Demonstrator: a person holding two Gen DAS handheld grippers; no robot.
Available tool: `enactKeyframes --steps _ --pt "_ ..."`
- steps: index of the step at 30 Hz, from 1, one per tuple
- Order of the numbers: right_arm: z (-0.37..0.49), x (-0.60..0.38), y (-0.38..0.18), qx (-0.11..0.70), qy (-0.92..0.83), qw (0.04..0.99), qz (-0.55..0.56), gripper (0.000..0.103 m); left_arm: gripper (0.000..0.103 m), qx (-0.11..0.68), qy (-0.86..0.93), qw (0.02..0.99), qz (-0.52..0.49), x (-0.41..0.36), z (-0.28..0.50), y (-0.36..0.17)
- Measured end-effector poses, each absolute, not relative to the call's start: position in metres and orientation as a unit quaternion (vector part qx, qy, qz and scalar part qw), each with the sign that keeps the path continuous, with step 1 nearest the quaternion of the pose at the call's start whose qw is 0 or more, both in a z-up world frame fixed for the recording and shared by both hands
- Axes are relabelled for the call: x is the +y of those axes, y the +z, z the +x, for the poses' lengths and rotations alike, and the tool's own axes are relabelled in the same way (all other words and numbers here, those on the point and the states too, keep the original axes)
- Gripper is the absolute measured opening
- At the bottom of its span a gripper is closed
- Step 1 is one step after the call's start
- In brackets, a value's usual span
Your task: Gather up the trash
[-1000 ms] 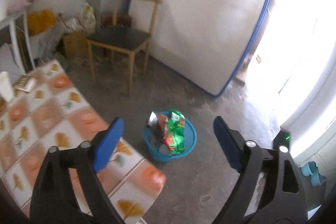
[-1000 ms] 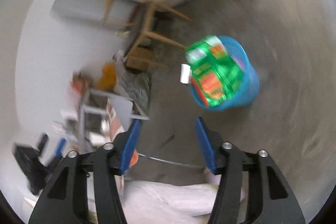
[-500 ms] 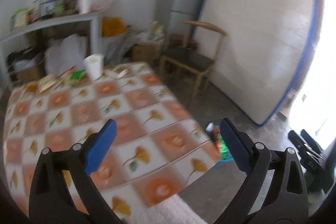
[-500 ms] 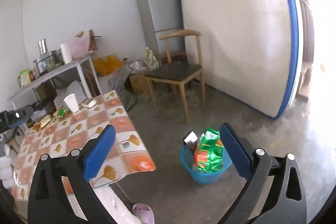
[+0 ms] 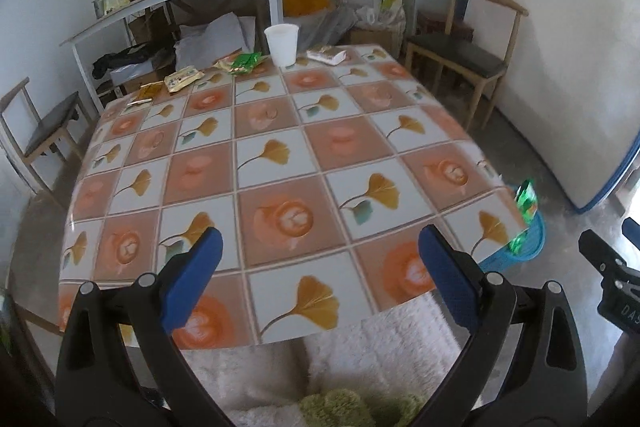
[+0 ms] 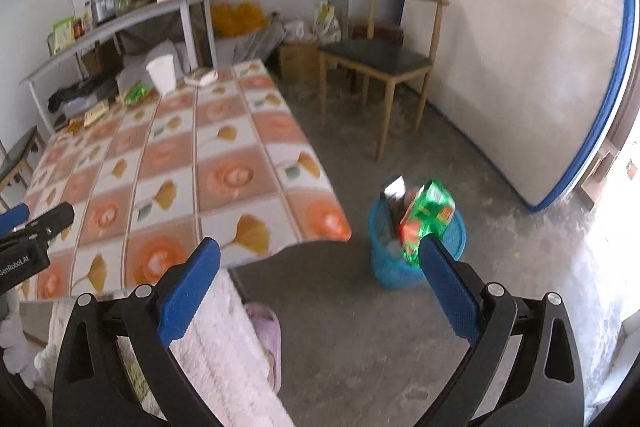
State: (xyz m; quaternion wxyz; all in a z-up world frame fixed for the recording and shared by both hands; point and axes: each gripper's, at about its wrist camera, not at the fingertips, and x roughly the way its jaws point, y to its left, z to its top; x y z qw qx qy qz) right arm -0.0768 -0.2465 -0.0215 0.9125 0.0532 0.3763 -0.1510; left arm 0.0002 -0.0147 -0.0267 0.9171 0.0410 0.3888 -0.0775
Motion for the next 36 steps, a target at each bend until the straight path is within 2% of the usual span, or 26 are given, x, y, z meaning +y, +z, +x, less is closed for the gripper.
enactKeyframes --steps 7,21,36 --pt "-0.074 -0.243 -0.03 0.394 -0.155 0.905 0.041 0.097 0.095 0.418 -0.069 0.905 0.031 -0.013 0.005 -0.032" --pt "-0.07 -0.253 -0.029 0.403 -0.171 0.899 0.027 0.097 0.095 0.419 -0.037 0.907 0.017 -0.012 0.007 -0.03" --pt "-0.087 -0.27 -0.023 0.399 -0.206 0.893 0.028 0.097 0.095 0.413 -0.082 0.906 0.042 -0.043 -0.002 -0.025"
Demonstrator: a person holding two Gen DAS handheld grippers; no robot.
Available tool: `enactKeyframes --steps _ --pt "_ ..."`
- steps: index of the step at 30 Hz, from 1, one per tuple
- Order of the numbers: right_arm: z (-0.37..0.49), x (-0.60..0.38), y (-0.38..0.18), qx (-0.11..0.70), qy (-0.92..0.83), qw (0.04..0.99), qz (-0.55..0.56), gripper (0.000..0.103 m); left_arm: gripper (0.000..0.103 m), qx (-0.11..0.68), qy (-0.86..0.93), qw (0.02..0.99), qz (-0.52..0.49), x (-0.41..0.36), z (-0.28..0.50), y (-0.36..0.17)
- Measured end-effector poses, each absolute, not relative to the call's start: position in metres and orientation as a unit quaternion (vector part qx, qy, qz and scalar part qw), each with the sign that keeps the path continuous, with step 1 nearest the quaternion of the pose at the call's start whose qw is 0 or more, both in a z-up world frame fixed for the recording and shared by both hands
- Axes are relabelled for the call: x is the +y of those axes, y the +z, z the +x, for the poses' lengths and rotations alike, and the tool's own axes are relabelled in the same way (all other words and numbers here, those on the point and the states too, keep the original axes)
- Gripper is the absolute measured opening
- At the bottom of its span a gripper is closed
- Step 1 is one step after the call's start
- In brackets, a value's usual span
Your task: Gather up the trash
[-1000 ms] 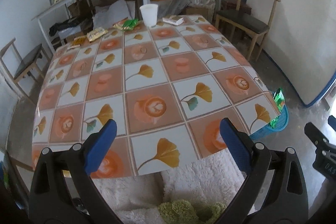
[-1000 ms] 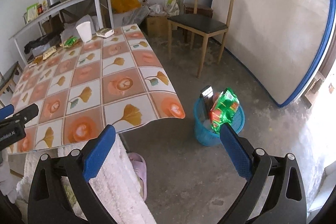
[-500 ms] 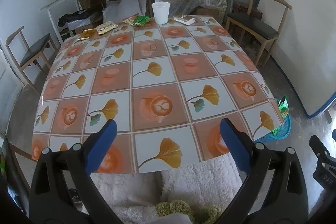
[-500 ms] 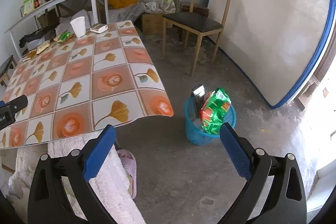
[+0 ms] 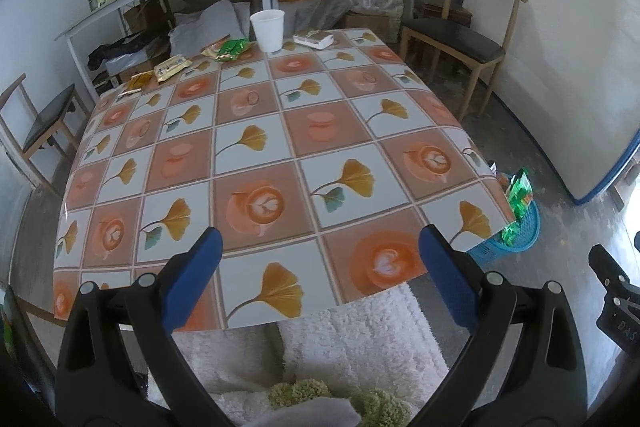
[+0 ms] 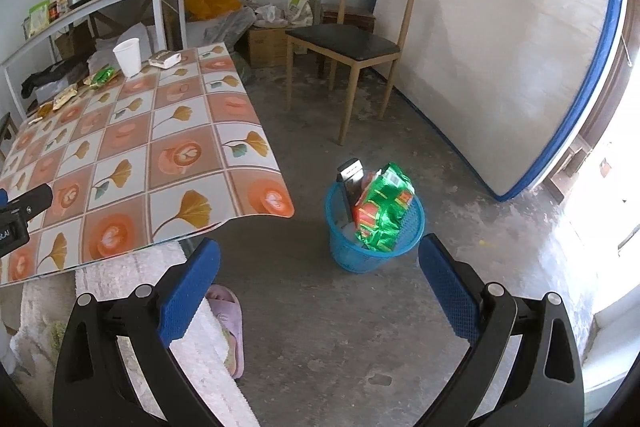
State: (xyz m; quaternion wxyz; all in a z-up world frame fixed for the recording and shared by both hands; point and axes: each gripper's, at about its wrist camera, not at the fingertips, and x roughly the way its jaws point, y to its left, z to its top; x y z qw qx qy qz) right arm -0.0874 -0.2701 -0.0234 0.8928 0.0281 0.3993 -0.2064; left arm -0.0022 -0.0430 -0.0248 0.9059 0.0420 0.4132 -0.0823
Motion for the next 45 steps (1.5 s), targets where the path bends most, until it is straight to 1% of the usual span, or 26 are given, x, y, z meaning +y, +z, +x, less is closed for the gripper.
enactKeyframes --steps 45 --pt "-0.0893 -0.2743 -0.0217 0.396 -0.21 0.893 0.031 0.097 0.095 0.417 -0.091 0.903 0.047 -0.0491 -0.0018 -0.0233"
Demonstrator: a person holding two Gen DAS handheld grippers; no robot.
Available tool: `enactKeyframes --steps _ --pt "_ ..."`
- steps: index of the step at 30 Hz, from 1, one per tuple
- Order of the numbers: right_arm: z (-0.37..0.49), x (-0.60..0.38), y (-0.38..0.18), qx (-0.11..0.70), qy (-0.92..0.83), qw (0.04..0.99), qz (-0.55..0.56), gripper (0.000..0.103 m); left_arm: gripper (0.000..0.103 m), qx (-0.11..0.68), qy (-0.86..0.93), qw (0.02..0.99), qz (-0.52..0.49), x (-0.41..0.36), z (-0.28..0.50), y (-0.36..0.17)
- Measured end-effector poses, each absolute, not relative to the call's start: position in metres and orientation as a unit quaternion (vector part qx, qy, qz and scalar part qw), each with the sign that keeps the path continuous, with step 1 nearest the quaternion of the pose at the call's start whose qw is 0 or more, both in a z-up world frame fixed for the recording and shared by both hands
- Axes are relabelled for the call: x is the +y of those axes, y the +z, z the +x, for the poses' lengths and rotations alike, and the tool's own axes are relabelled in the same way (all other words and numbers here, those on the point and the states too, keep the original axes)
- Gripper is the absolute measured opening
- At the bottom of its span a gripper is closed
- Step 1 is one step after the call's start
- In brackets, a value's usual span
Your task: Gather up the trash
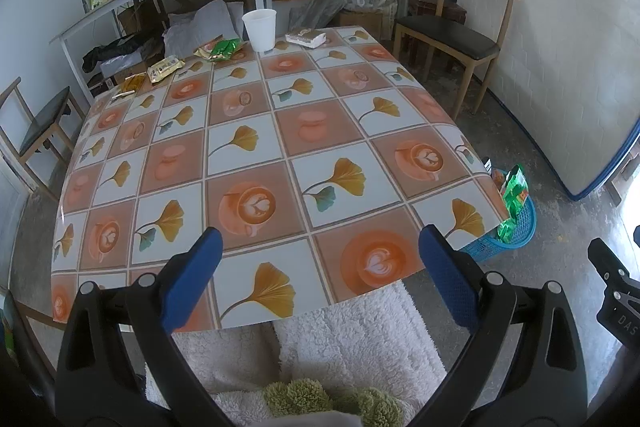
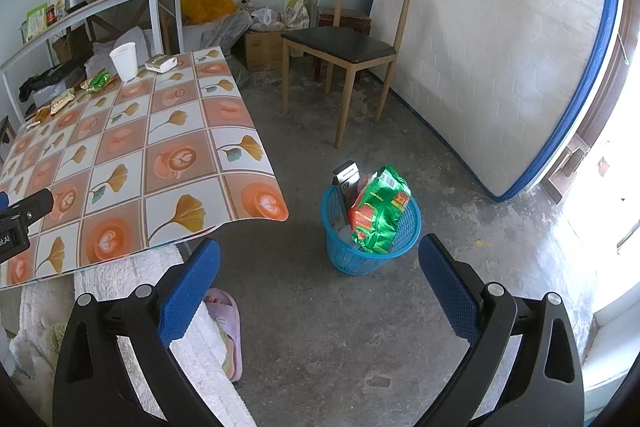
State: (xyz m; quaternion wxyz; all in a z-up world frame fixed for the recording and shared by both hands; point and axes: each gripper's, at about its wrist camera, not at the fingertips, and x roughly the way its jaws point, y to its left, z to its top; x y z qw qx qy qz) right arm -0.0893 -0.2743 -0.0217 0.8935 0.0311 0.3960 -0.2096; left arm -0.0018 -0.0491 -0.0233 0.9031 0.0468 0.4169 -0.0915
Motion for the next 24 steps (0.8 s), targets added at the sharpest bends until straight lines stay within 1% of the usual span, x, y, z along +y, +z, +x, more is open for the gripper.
enactKeyframes --steps 24 --pt "-0.0883 -0.2749 -0.0197 0.395 -0.208 0.894 0.032 0.097 0.095 0.421 -0.093 0.901 0.047 -0.0472 -0.0025 -0.028"
